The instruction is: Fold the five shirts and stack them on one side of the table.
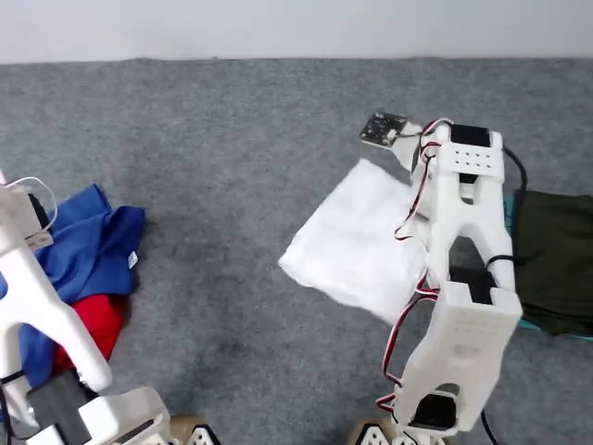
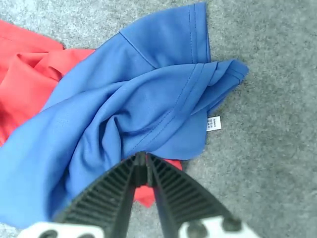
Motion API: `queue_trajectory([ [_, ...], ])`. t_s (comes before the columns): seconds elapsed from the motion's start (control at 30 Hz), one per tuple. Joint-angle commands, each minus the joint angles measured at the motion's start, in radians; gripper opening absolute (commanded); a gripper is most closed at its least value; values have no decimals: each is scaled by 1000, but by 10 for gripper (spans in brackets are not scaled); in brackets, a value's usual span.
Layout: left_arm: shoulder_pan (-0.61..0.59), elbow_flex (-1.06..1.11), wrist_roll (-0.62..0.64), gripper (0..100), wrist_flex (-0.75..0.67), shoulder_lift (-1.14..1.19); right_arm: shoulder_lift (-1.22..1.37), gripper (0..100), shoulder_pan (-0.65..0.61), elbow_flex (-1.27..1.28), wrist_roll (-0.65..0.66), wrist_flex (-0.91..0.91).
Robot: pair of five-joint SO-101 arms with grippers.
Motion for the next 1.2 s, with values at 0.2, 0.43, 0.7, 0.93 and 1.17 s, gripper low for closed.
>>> queue_trajectory([
  [0.2,-5,-5,-14,15,23,-44,-5,81,-104,-57,-147,-88],
  [0.43,-5,-5,-78,15,21,-44,-88,239,-107,-57,-646,-88],
  [0.7,-5,-7,-167,15,20,-44,-180,241,-133,-57,-1126,101],
  [0.93,-5,-8,-169,16,20,-41,-180,382,-229,-52,-1468,329],
  [1.17,-5,-8,-169,16,20,-35,-150,519,-262,-49,-1636,282],
])
